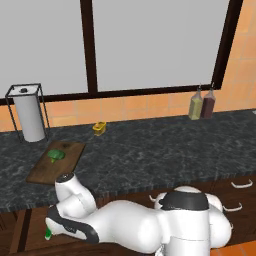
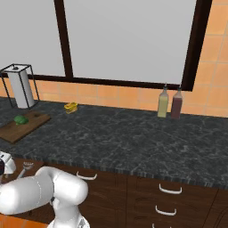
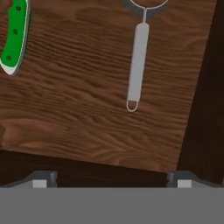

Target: Place the appropriate cutting tool for cutting the broccoli skin on the cutting board.

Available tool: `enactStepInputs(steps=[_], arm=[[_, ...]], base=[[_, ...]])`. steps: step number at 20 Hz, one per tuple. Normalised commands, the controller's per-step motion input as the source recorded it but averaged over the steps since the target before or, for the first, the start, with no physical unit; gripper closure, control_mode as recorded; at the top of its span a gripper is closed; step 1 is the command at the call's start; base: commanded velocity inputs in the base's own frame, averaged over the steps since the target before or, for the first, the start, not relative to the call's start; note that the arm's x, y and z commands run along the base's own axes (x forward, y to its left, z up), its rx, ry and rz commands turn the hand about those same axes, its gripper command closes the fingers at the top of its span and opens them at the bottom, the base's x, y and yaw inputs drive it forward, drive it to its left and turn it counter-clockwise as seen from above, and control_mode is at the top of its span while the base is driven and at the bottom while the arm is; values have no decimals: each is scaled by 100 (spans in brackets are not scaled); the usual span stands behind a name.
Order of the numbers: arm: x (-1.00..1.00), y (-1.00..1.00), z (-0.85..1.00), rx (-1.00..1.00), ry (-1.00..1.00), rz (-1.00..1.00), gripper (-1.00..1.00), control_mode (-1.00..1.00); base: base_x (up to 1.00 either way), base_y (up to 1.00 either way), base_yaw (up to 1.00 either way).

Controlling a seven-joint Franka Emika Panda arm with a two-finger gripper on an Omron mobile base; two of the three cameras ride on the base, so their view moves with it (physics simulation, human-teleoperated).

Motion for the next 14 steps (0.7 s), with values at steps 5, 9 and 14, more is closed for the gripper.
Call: enactStepInputs(steps=[5, 9, 14], arm=[[-23, 3, -56, 4, 0, 0, -100, -100], [-53, 3, -47, 8, 1, 0, -100, -100], [-90, 5, -1, 9, 12, -1, -100, -100]], base=[[0, 0, 0], [0, 0, 0], [0, 0, 0]])
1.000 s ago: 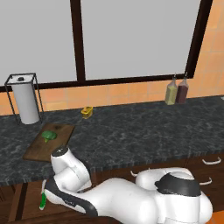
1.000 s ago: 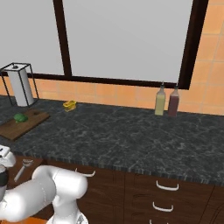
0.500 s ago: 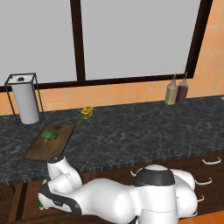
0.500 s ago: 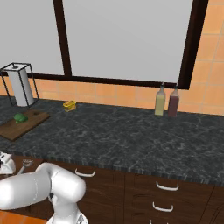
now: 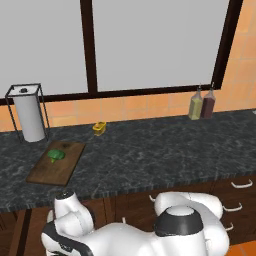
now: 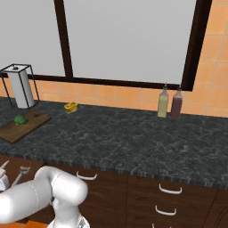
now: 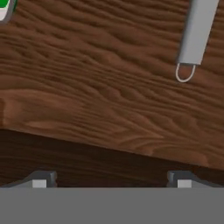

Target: Place the appropriate cutting tool for cutting the broccoli skin on the cutting board.

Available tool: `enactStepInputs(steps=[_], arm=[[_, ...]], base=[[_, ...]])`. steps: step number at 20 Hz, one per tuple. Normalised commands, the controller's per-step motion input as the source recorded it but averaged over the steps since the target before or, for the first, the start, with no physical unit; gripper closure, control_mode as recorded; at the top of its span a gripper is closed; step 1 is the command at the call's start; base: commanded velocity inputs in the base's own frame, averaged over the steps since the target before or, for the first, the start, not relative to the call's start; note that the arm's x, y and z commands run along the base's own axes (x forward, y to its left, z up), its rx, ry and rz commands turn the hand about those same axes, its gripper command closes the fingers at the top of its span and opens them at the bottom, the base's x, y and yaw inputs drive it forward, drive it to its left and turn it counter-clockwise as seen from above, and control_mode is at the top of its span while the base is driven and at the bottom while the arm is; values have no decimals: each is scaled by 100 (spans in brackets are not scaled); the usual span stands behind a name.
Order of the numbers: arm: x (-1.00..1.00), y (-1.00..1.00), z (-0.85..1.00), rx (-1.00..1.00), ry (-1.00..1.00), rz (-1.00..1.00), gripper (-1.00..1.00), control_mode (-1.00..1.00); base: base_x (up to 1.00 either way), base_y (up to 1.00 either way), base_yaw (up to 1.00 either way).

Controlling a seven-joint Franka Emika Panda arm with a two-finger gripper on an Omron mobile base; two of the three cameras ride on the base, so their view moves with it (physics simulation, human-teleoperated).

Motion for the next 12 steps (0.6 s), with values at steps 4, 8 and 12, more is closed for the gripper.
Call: enactStepInputs(steps=[4, 8, 12], arm=[[-100, 12, 27, 3, 21, -3, -100, -100], [-71, 22, 46, 0, 16, -2, -100, -100], [65, 45, 61, -8, -1, 0, -100, -100]], base=[[0, 0, 0], [0, 0, 0], [0, 0, 0]])
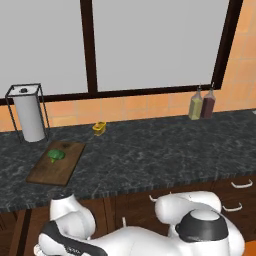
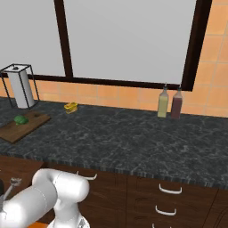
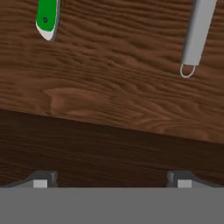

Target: Place the appropriate cutting tool for cutting the broccoli skin on the cutting board.

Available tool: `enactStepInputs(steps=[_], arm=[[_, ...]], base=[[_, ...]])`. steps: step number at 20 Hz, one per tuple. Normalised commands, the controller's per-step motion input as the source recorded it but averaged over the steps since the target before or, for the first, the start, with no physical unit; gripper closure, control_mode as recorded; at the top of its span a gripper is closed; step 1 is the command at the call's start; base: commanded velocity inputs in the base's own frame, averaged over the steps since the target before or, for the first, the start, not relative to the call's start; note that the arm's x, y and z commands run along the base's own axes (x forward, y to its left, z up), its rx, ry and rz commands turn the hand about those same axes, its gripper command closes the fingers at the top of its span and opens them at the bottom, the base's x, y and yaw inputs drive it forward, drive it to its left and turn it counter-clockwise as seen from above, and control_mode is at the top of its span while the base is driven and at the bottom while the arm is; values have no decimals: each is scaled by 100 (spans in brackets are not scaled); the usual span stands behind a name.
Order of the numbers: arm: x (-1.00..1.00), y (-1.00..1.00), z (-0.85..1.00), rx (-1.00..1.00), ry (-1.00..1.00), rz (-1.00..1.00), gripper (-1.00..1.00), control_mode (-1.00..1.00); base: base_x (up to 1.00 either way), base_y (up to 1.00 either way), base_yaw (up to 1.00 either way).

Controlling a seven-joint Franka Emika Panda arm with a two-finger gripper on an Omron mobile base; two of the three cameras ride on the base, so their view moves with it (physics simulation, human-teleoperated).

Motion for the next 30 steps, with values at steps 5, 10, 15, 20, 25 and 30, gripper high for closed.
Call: enactStepInputs(steps=[5, 10, 15, 20, 25, 30], arm=[[89, 60, 16, -12, 0, 0, -100, -100], [52, 43, 0, -10, -2, -1, -100, -100], [6, 4, -21, -1, -8, -4, -100, -100], [0, -1, -43, 0, -12, -7, -100, -100], [26, 6, -30, 0, -2, -4, -100, -100], [22, 16, -36, 0, 0, -2, -100, -100]], base=[[0, 0, 0], [0, 0, 0], [0, 0, 0], [0, 0, 0], [0, 0, 0], [0, 0, 0]])
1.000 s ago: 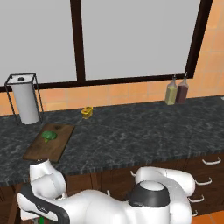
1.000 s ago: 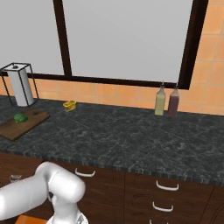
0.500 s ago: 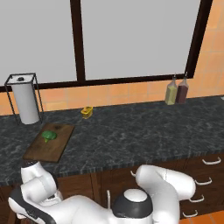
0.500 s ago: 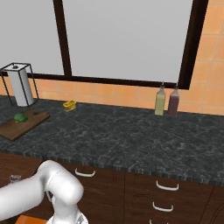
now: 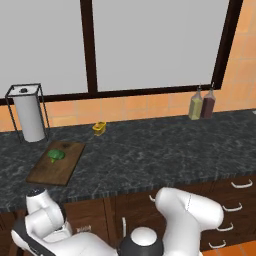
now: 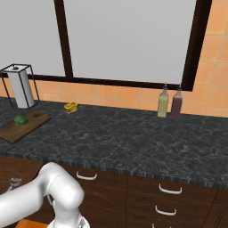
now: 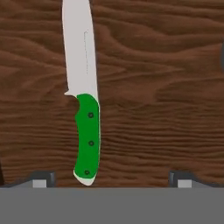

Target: Place the appropriate cutting tool for cutting the broccoli skin on the cutting board.

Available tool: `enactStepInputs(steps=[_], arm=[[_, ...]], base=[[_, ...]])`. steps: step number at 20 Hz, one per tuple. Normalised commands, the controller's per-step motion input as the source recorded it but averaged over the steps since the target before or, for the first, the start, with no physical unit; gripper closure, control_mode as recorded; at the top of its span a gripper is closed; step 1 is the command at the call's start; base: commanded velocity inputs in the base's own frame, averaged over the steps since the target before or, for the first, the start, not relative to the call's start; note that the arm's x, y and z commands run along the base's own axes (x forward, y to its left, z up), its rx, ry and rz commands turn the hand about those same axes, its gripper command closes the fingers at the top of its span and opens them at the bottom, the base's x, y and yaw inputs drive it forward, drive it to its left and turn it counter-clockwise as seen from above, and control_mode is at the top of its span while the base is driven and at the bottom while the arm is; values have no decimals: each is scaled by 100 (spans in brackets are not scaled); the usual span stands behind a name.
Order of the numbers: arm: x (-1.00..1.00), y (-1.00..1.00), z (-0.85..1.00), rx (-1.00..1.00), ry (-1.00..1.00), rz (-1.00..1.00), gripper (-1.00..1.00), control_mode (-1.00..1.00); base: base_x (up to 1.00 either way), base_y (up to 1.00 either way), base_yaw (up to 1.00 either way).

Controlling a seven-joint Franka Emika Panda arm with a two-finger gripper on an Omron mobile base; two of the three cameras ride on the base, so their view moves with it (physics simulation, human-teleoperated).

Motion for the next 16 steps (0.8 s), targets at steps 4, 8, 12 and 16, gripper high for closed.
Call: enactStepInputs(steps=[4, 8, 12, 16], arm=[[19, 24, -38, 0, 0, 0, -100, -100], [16, 12, -37, 0, 0, 0, -100, -100], [9, 0, -40, 0, 0, 0, -100, -100], [5, 5, -42, 0, -1, 0, 100, -100]], base=[[0, 0, 0], [0, 0, 0], [0, 0, 0], [0, 0, 0]])
